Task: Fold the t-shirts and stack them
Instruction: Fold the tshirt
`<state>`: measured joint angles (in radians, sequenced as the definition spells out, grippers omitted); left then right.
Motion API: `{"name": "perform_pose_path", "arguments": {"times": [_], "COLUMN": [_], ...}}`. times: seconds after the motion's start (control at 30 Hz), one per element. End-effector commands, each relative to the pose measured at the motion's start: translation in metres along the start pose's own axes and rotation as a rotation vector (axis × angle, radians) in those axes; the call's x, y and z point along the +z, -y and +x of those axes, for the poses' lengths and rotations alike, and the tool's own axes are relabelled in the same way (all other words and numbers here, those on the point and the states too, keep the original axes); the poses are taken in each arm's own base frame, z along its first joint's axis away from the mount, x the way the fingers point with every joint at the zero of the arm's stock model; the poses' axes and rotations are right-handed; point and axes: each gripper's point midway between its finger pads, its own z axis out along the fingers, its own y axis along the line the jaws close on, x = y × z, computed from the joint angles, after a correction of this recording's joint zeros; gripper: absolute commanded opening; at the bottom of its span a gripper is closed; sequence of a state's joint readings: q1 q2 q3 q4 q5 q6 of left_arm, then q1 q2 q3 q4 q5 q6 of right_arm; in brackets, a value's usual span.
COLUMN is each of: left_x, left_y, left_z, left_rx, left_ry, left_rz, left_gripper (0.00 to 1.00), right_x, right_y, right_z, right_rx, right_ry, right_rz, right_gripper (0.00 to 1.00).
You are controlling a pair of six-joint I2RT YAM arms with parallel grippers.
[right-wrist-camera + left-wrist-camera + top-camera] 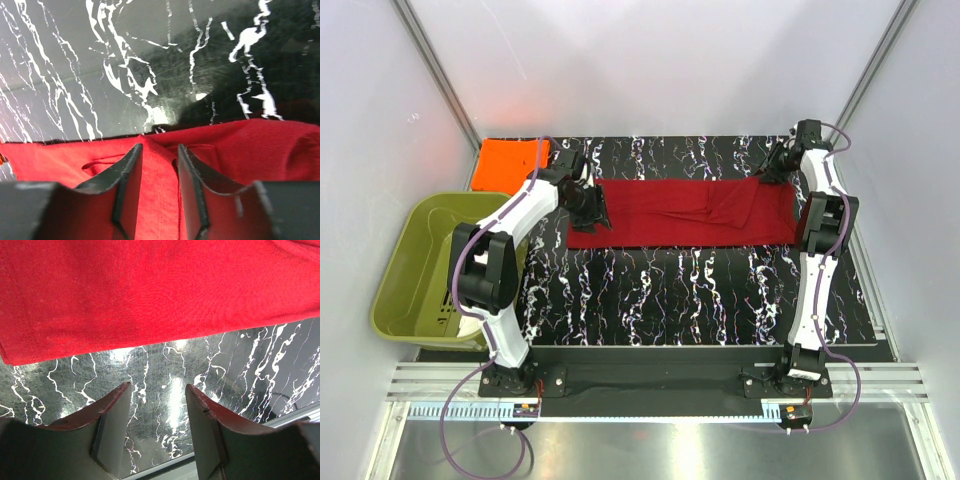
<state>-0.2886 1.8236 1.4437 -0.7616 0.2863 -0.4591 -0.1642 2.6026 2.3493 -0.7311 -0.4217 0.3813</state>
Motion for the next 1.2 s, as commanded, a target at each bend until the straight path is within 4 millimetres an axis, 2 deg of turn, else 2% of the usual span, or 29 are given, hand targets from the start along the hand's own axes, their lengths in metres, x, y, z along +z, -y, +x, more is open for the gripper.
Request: {"name": "perform_pose_path", "arguments": {"times": [0.0,0.07,0.3,0.4,0.43,0.53,0.57,0.6,0.63,0.67,0.7,0.73,0.77,0.8,0.83,0.87,0.9,0.93,0.97,1.0,1.03,1.07,1.1,1.13,1.17], "left_x": [-0.005,-0.007,-0.004,-0.003,-0.004,-0.005,-0.005,-0.005,-0.005,-0.004,-0.001,-0.001,0.001,0.008,0.007,0.01,0.021,0.022,0.027,0.041,0.046,0.052,0.07,0.068,0.075], "left_y": [0.007,0.007,0.007,0.019,0.023,0.038,0.044,0.057,0.068,0.078,0.092,0.109,0.128,0.136,0.154,0.174,0.182,0.198,0.216,0.226,0.237,0.253,0.257,0.274,0.284], "left_z": [-0.011,-0.013,-0.011,-0.008,-0.01,-0.012,-0.012,-0.006,-0.012,-0.012,-0.006,-0.014,-0.007,-0.006,-0.014,-0.005,-0.007,-0.011,-0.001,-0.006,-0.007,-0.001,-0.003,-0.01,-0.003], "left_rx": [0.02,0.016,0.014,0.029,0.038,0.063,0.064,0.072,0.092,0.081,0.097,0.128,0.129,0.13,0.154,0.146,0.14,0.135,0.153,0.143,0.141,0.114,0.082,0.04,0.023], "left_ry": [0.02,0.025,0.013,0.003,0.016,0.033,0.035,0.017,0.045,0.045,0.033,0.081,0.076,0.091,0.149,0.141,0.161,0.193,0.191,0.209,0.231,0.227,0.245,0.29,0.296], "left_rz": [0.045,0.047,0.06,0.134,0.153,0.209,0.239,0.304,0.353,0.382,0.423,0.478,0.514,0.523,0.572,0.606,0.601,0.632,0.652,0.644,0.657,0.672,0.661,0.724,0.739], "left_gripper": [0.52,0.53,0.52,0.53,0.53,0.51,0.48,0.47,0.46,0.44,0.44,0.44,0.45,0.5,0.52,0.53,0.55,0.55,0.56,0.56,0.55,0.51,0.46,0.41,0.4], "right_x": [-0.004,-0.005,-0.007,-0.01,-0.014,-0.025,-0.036,-0.039,-0.04,-0.048,-0.052,-0.053,-0.058,-0.06,-0.06,-0.064,-0.066,-0.064,-0.069,-0.068,-0.069,-0.072,-0.073,-0.073,-0.076], "right_y": [-0.018,-0.024,-0.023,-0.024,-0.026,-0.034,-0.041,-0.045,-0.046,-0.053,-0.053,-0.052,-0.057,-0.057,-0.053,-0.055,-0.054,-0.048,-0.051,-0.048,-0.048,-0.05,-0.051,-0.049,-0.05], "right_z": [-0.006,-0.006,-0.007,-0.007,-0.01,-0.009,-0.014,-0.014,-0.009,-0.012,-0.01,-0.006,-0.007,-0.006,-0.003,-0.005,-0.005,0.0,-0.003,0.001,0.001,0.001,0.001,0.001,0.001], "right_rx": [-0.044,-0.046,-0.047,-0.027,-0.018,0.043,0.054,0.086,0.11,0.12,0.161,0.182,0.207,0.224,0.248,0.275,0.293,0.322,0.349,0.37,0.381,0.388,0.388,0.39,0.397], "right_ry": [0.013,0.009,0.007,0.004,0.011,0.005,0.024,0.027,0.01,0.022,0.016,0.004,0.005,0.001,-0.005,0.001,0.001,-0.014,-0.004,-0.017,-0.019,-0.018,-0.016,-0.016,-0.014], "right_rz": [-0.044,-0.06,-0.052,-0.041,-0.04,-0.039,-0.047,-0.052,-0.059,-0.07,-0.063,-0.058,-0.065,-0.062,-0.053,-0.057,-0.056,-0.049,-0.06,-0.059,-0.058,-0.06,-0.063,-0.058,-0.056], "right_gripper": [0.39,0.38,0.38,0.28,0.19,0.11,0.06,0.04,0.03,0.0,0.0,0.0,0.0,0.0,0.0,0.0,0.0,0.0,0.0,0.0,0.0,0.0,0.0,0.0,0.0]}}
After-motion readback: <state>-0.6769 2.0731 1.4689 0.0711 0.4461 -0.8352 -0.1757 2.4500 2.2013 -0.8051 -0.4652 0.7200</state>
